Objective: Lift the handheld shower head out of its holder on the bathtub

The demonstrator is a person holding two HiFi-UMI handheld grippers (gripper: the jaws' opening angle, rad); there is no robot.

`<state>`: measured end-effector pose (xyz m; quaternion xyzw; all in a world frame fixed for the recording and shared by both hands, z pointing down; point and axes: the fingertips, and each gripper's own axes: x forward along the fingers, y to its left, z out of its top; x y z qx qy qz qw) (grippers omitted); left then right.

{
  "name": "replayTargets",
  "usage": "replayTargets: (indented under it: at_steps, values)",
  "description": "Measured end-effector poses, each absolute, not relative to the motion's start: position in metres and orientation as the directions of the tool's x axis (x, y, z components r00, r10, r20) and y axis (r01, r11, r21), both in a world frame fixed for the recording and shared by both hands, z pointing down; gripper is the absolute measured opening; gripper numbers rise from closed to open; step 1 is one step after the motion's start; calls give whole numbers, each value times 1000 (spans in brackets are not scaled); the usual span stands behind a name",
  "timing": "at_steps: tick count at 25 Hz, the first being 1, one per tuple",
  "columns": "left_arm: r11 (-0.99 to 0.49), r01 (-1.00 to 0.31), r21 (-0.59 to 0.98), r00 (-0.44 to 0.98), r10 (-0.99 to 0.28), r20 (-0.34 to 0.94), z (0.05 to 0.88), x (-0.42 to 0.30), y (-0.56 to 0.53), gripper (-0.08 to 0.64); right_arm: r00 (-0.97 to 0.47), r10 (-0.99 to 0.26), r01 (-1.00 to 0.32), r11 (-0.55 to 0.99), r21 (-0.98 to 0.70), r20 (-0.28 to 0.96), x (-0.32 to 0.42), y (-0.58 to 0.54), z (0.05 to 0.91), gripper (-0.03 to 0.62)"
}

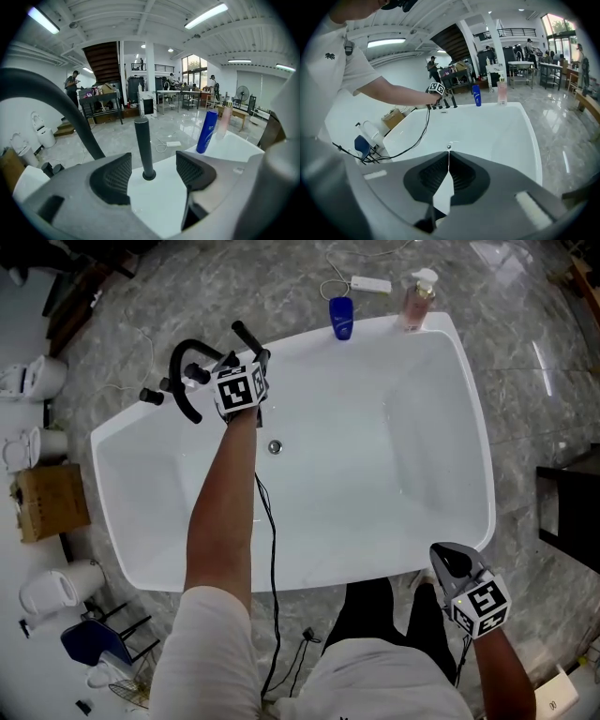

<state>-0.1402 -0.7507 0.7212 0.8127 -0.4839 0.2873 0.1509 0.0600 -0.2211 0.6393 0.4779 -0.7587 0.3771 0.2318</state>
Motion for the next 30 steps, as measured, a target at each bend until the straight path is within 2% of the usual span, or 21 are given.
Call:
replayTargets:
  at_steps: [18,24,26,27,28,30]
  values:
    - [-435,-899,-61,307,-721,622,749,-130,-820,299,-431,-522,-898,167,-407,736,68,-201,679,17]
    - [-437,-897,-59,311,-722,618,749,-126,-828,278,-426,-525,-899,153,-410,737,66,-201,682,17]
    - [-437,-899,-36,325,-718,616,747,-125,-831,250,-428,-522,-898,154,-412,738,65,-201,683,17]
    - [-436,-900,-24,330,-715,616,746,-126,-832,211,-430,-518,-898,158,-412,739,64,-200,683,17]
    - [-432,-902,-19,329,-714,618,746,-127,-833,138,-431,-514,-898,161,-411,741,64,-200,684,17]
    - [-424,-905,-30,314,-714,625,746,-129,-832,133,-429,-513,-899,164,-406,743,65,-201,685,17]
